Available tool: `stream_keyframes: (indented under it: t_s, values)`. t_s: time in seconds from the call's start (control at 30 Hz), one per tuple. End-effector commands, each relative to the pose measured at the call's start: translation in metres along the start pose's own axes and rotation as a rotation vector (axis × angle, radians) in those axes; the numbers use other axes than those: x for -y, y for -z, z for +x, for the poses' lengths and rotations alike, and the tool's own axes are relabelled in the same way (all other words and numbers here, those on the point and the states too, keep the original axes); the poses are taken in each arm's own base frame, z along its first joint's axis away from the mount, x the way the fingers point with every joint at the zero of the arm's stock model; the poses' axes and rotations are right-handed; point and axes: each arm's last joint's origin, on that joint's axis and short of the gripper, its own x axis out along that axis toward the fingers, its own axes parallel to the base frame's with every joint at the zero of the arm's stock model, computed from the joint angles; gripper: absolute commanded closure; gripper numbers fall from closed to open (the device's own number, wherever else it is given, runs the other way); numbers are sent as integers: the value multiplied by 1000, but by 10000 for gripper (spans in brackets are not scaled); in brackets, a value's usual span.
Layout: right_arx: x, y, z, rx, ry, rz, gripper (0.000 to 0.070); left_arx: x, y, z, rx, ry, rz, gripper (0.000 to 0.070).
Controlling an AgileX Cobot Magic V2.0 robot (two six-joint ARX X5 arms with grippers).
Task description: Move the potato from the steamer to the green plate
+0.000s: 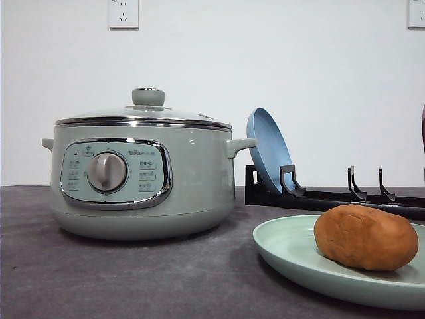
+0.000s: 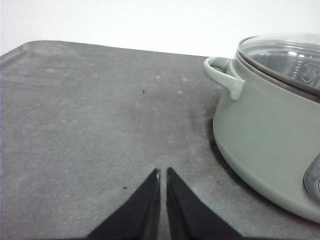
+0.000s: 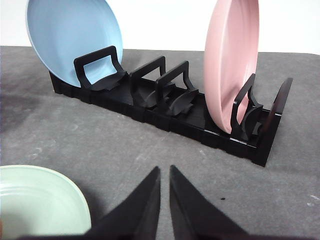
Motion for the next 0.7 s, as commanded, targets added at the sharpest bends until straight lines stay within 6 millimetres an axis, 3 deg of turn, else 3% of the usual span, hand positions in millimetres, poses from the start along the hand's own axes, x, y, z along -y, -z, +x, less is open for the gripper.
stream_keyframes:
  t_s: [0.0,0.67]
  values:
    - [0,0,0,5,-1,-8,679,-1,7,2,-24,-5,8,683]
    - [0,0,0,5,-1,-8,679,-1,7,2,-24,-5,8,683]
